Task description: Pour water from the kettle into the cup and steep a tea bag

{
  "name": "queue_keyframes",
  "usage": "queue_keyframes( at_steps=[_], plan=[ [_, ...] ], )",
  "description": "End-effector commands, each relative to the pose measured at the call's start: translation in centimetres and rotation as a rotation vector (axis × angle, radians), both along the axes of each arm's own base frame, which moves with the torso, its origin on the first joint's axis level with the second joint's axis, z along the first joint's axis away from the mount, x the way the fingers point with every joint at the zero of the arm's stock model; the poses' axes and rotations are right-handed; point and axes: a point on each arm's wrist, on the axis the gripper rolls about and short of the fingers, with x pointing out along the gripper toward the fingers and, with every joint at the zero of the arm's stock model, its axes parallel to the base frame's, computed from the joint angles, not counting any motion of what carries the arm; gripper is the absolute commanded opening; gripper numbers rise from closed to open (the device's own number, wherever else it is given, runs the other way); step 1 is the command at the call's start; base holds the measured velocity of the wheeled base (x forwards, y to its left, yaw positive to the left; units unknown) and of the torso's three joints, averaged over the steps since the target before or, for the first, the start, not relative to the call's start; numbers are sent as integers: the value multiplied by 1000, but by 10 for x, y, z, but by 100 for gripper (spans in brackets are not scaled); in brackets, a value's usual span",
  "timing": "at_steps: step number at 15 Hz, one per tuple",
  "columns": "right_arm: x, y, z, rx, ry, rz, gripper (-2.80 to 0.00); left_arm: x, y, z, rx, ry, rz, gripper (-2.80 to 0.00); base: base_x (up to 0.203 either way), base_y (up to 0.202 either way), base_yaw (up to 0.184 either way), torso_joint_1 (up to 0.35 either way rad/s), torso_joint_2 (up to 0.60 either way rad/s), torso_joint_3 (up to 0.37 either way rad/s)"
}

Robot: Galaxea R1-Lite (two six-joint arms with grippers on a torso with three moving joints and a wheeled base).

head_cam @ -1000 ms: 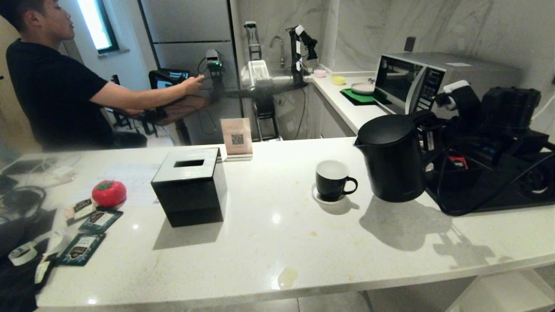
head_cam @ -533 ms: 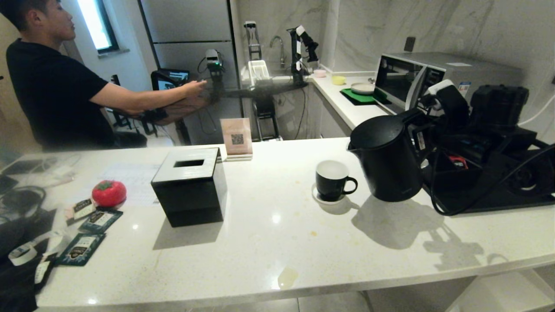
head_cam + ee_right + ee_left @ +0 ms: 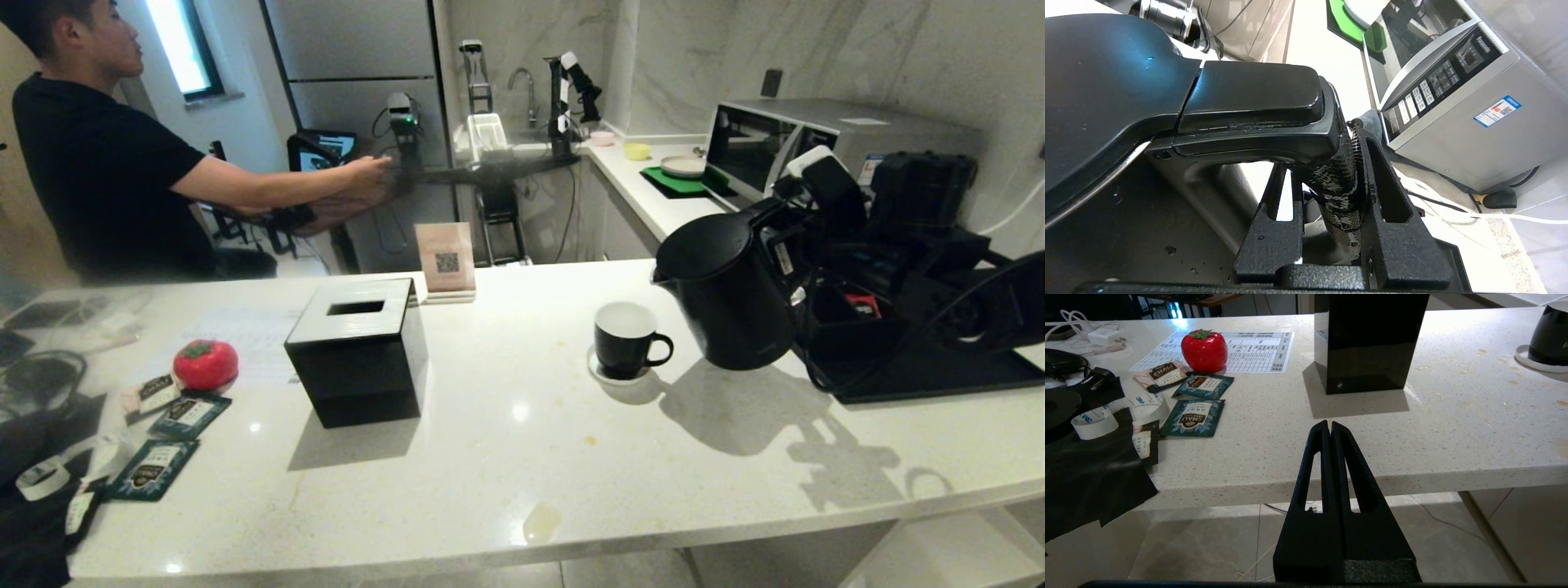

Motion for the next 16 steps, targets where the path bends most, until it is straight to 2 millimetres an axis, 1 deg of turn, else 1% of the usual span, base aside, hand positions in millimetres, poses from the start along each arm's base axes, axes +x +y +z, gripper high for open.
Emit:
queue_keyframes(
  at_steps=[1,12,16],
  plan=[
    [6,1,-2,-14,-3,-1,-280,0,0,0,0,-1,1,-280,0,0,0,0,0,0],
    [19,5,4,-144,10,7,-280,0,0,0,0,-1,1,-280,0,0,0,0,0,0],
    [23,11,4,-199,6,22,-280,0,0,0,0,-1,1,-280,0,0,0,0,0,0]
  ],
)
